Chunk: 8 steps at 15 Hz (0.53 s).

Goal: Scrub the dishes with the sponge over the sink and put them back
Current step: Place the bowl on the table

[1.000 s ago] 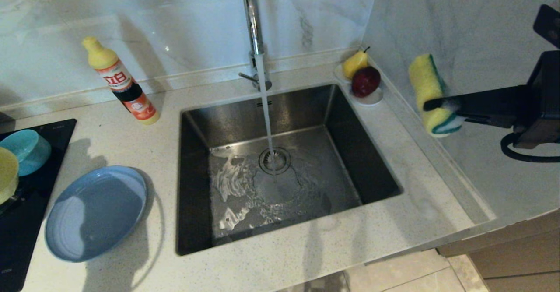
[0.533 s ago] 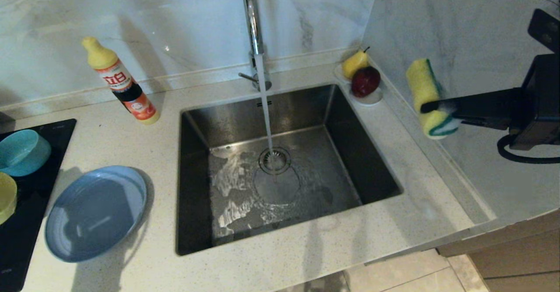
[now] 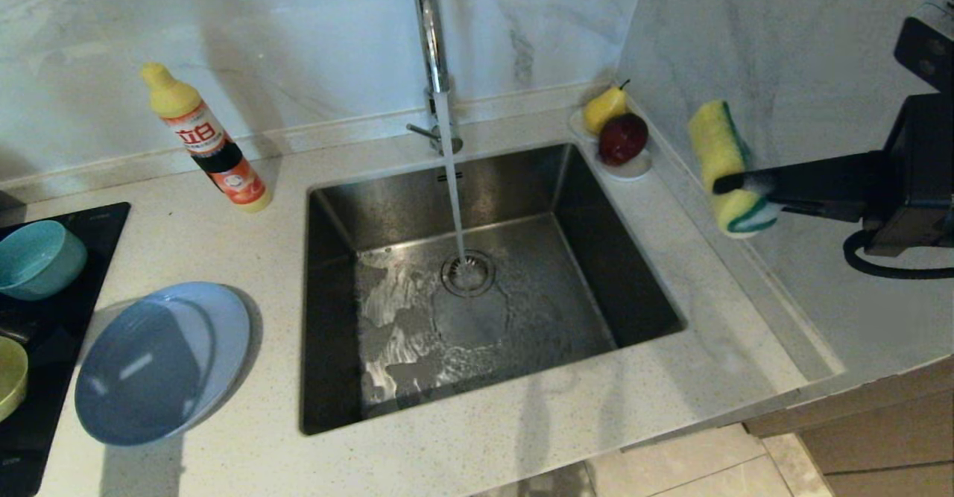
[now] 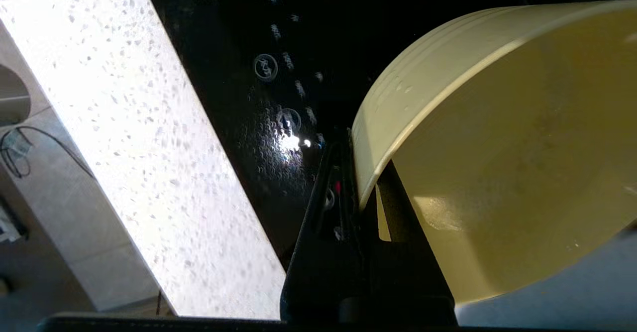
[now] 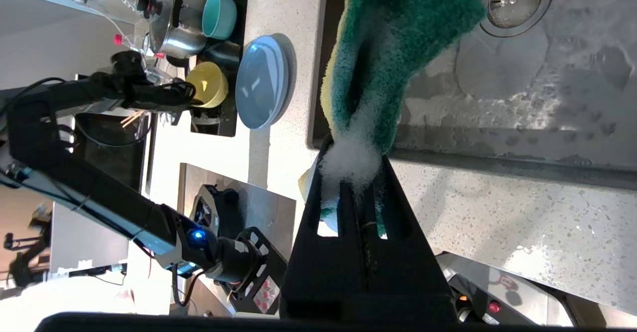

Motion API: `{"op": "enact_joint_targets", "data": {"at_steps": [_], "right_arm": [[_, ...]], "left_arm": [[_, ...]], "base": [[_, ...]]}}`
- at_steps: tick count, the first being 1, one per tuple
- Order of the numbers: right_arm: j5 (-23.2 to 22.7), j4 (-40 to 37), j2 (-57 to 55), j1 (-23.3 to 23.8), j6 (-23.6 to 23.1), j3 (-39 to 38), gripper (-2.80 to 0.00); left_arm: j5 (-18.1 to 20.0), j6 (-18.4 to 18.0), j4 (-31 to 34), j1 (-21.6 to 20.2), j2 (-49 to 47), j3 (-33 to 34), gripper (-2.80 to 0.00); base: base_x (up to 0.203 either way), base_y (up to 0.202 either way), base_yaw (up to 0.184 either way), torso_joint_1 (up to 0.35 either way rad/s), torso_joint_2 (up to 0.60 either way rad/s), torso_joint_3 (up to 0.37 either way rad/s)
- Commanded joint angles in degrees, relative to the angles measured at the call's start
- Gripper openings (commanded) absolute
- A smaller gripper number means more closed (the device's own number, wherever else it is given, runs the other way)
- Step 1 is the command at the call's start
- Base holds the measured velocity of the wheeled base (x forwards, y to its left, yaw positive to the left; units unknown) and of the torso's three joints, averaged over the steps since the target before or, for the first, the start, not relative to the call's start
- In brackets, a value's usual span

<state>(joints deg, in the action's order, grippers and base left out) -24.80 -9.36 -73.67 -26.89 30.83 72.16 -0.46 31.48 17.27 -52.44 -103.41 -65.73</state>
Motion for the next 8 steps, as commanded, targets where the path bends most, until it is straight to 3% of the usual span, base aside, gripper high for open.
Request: {"op": "enact_joint_targets", "data": {"at_steps": [1, 7, 8], "right_arm": [[-0.16, -0.04, -0.16, -0.16, 0.11, -0.09, -2.80], [-0.16, -0.04, -0.60, -0.53, 0.20, -0.44, -2.80], [-0.16, -0.04, -0.60, -0.53, 0.19, -0.44, -2.80]], "left_arm": [[1.20, 0.16, -3.59, -0.55, -2.21, 1.09, -2.80], [7.75, -0.53, -4.30, -0.55, -3.13, 0.51, -2.80], [7.67, -0.54, -4.34, -0.61, -3.60, 0.43, 0.00]], "base": [[0.000, 0.000, 0.000, 0.000, 0.00, 0.000], [0.000, 0.000, 0.000, 0.000, 0.00, 0.000], [0.000, 0.000, 0.000, 0.000, 0.00, 0.000]]}}
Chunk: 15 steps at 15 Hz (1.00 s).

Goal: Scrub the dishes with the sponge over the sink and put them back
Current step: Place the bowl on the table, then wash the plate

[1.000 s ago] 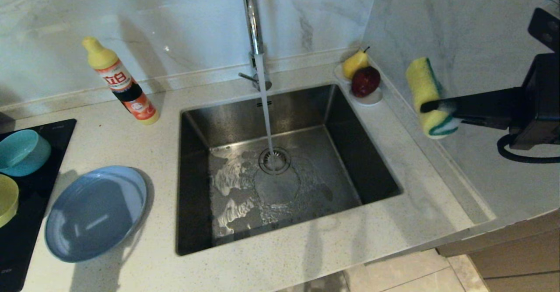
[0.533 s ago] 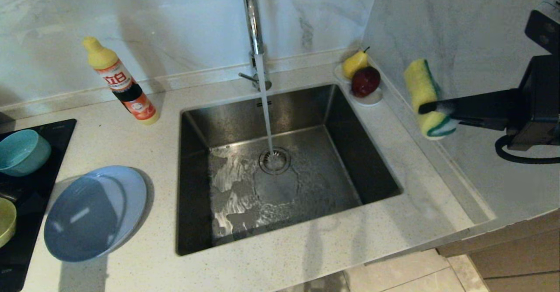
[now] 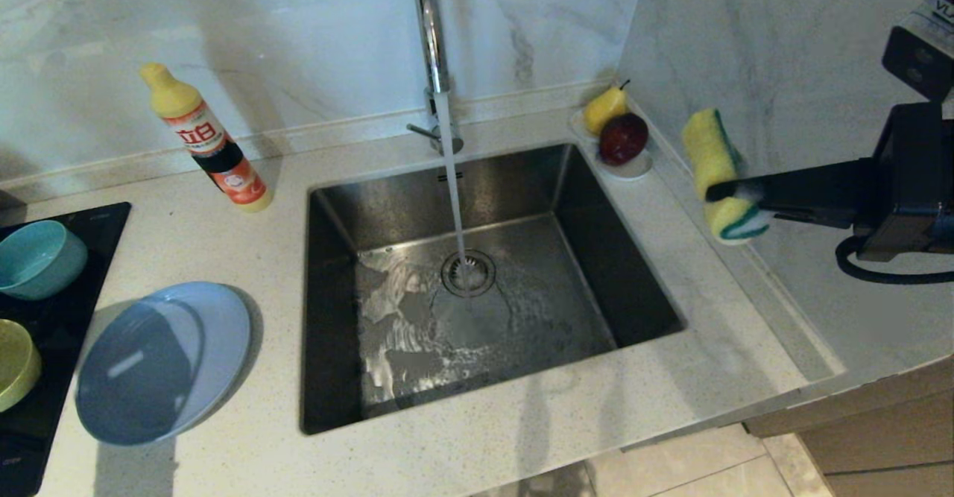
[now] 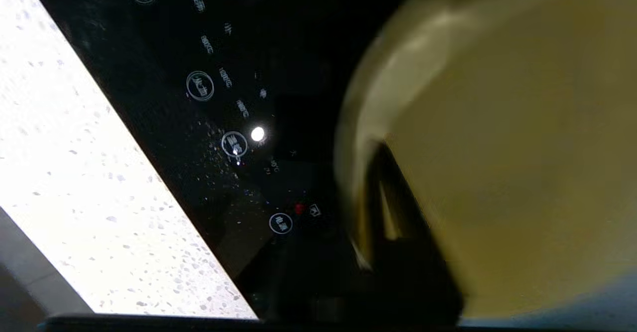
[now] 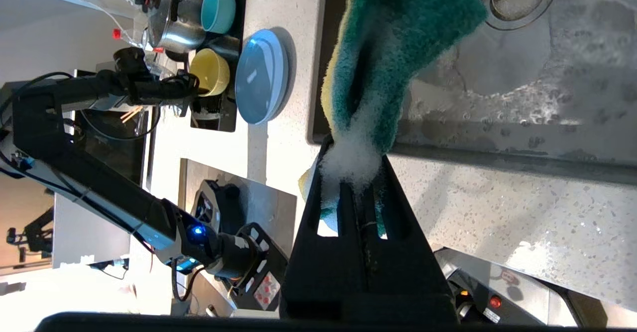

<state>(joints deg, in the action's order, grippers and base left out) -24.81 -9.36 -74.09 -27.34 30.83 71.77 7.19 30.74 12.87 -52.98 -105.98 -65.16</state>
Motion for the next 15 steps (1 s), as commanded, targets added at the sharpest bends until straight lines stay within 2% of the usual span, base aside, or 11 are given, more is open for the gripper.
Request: {"op": "enact_joint_targets", "data": {"at_steps": [1, 5, 7, 9, 10, 12, 15], "right_arm": [[-0.15, -0.04, -0.17, -0.08, 0.19, -0.14, -2.80], [-0.33, -0.04, 0.27, -0.17, 0.20, -0.05, -2.80], [-0.33, -0.13, 0.35, -0.26, 0.20, -0.05, -2.80], [-0.33, -0.13, 0.35, -0.34, 0.20, -0.05, -2.80], [-0.33, -0.13, 0.44, -0.34, 0.20, -0.05, -2.80], [-0.24, -0.04, 0.53, -0.34, 0.20, -0.05, -2.80], [-0.25, -0.04, 0.44, -0.34, 0.11, -0.06, -2.80]], "left_arm": [[0.08, 0.62, 0.05, -0.31, -1.06, -0.70, 0.00], [0.21, 2.07, 3.22, -2.95, 0.39, -6.39, 0.00], [0.37, 1.91, 7.49, -3.91, 2.81, -10.48, 0.00], [3.52, 1.38, 10.08, -3.99, 6.91, -11.79, 0.00], [6.33, 0.20, 11.10, -3.95, 9.73, -11.77, -2.80], [11.78, -5.26, 16.13, -3.06, 15.04, -11.62, -2.80], [13.60, -12.29, 23.23, 3.26, 20.47, -9.35, -2.80]], "base": [[0.000, 0.000, 0.000, 0.000, 0.00, 0.000], [0.000, 0.000, 0.000, 0.000, 0.00, 0.000], [0.000, 0.000, 0.000, 0.000, 0.00, 0.000], [0.000, 0.000, 0.000, 0.000, 0.00, 0.000], [0.000, 0.000, 0.000, 0.000, 0.00, 0.000], [0.000, 0.000, 0.000, 0.000, 0.00, 0.000], [0.000, 0.000, 0.000, 0.000, 0.00, 0.000]]}}
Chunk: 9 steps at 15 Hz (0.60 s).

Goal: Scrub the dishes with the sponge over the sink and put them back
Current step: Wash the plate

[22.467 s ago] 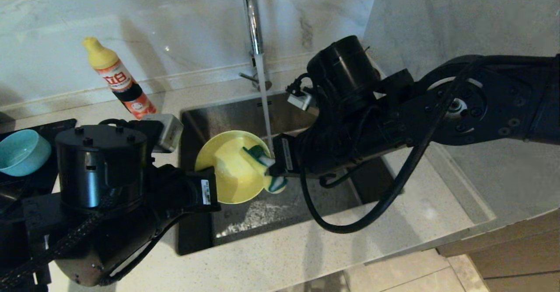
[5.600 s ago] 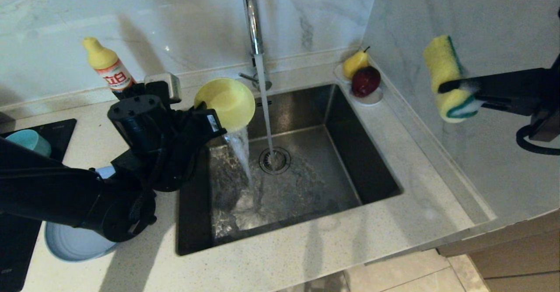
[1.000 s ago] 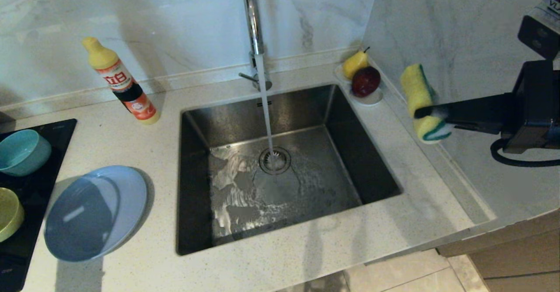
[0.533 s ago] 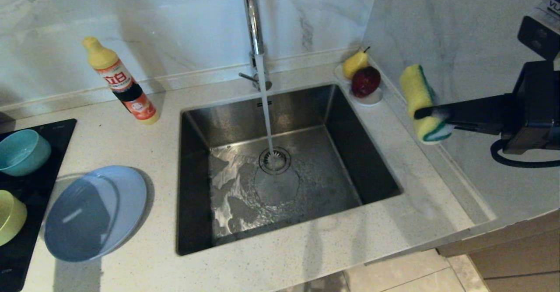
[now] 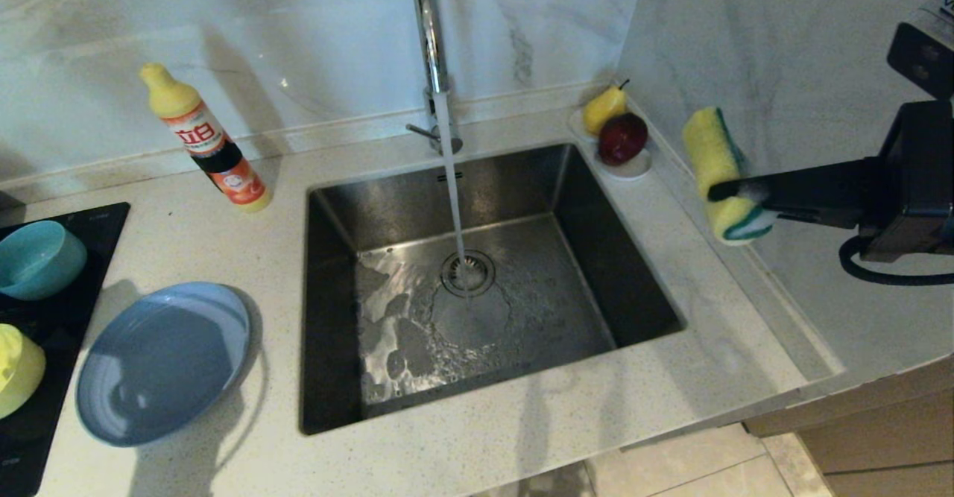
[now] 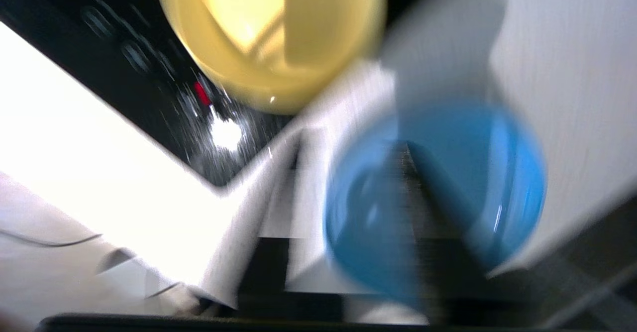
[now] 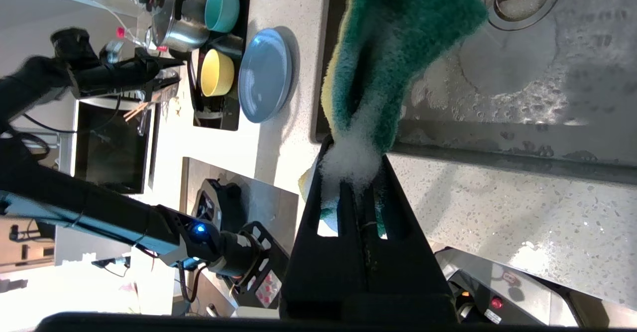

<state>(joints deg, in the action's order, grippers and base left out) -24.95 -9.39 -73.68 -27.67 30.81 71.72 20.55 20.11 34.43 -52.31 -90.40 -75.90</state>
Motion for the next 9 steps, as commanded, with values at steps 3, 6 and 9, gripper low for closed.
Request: {"op": "enact_joint_targets", "data": {"at_steps": [3, 6, 9], "right_arm": [[-0.13, -0.02, -0.38, -0.01, 0.12, -0.09, -2.80], [-0.14, -0.02, -0.50, -0.01, 0.12, -0.09, -2.80], [-0.19, -0.02, -0.59, -0.01, 0.12, 0.00, -2.80]], "left_arm": [[-0.02, -5.48, 2.79, 7.85, 8.34, 7.79, -2.80], [0.00, -13.30, 3.05, 10.37, 10.15, 15.91, -2.80], [-3.65, -14.84, 0.76, 11.33, 8.26, 19.73, -2.80]], "base": [[0.000, 0.000, 0.000, 0.000, 0.00, 0.000], [0.000, 0.000, 0.000, 0.000, 0.00, 0.000], [0.000, 0.000, 0.000, 0.000, 0.00, 0.000]]}}
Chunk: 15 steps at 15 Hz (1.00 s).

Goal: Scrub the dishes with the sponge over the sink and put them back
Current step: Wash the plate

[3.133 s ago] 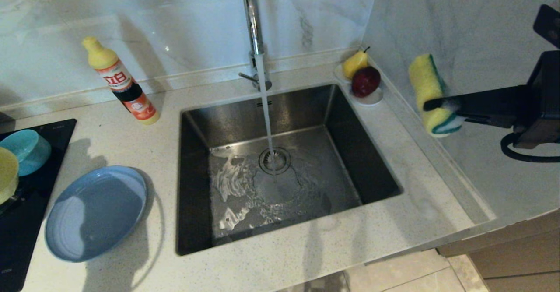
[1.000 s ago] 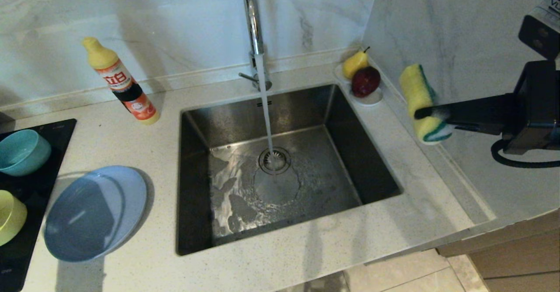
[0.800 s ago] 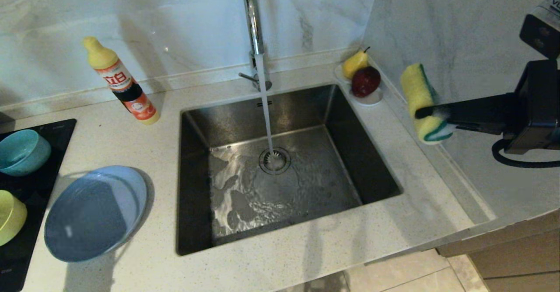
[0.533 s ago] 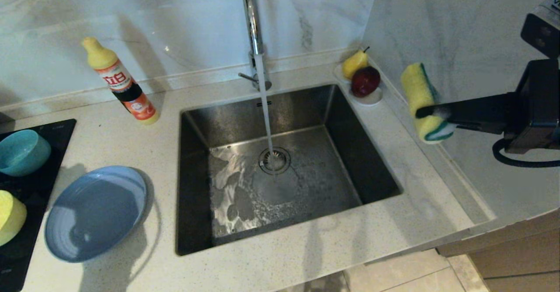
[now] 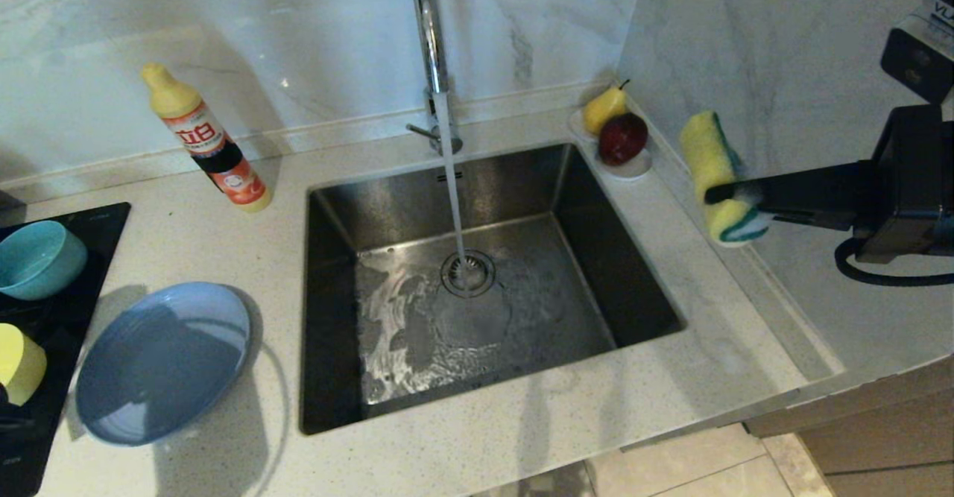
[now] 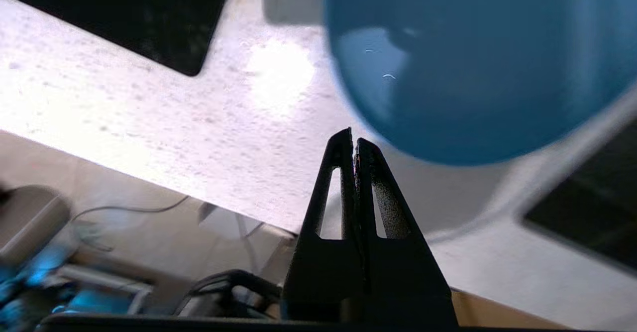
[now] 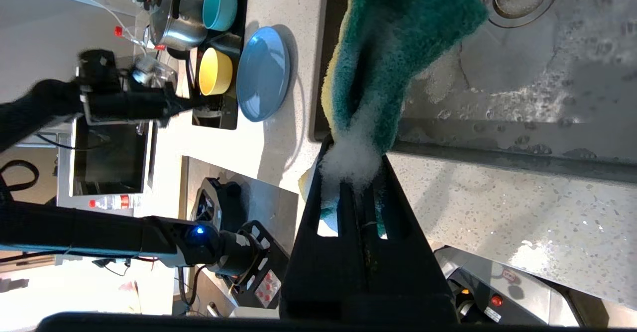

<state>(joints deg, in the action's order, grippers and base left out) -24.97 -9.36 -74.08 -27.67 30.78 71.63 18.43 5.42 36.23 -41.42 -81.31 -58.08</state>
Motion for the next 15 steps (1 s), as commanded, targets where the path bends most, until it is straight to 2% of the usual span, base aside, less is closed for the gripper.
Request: {"op": "enact_joint_targets", "data": {"at_steps": [1, 4, 8, 15], "right_arm": [[-0.17, -0.04, -0.19, -0.01, 0.16, 0.09, -2.80], [-0.17, -0.04, -0.45, -0.01, 0.16, 0.00, -2.80], [-0.17, -0.04, -0.54, -0.45, 0.16, -0.08, -2.80], [-0.17, -0.04, -0.54, -0.45, 0.16, -0.09, -2.80]], "left_arm": [[-2.26, -0.43, -2.75, 0.46, -1.08, 3.08, 0.00], [-2.52, -5.10, -7.31, 0.38, -1.39, 6.79, 0.00], [-2.47, -7.60, -7.22, 0.37, -2.58, 7.06, 0.00], [-1.79, -9.26, -8.43, 0.37, -8.36, 9.90, 0.00]], "base": [[0.000, 0.000, 0.000, 0.000, 0.00, 0.000], [0.000, 0.000, 0.000, 0.000, 0.00, 0.000], [0.000, 0.000, 0.000, 0.000, 0.00, 0.000], [0.000, 0.000, 0.000, 0.000, 0.00, 0.000]]}}
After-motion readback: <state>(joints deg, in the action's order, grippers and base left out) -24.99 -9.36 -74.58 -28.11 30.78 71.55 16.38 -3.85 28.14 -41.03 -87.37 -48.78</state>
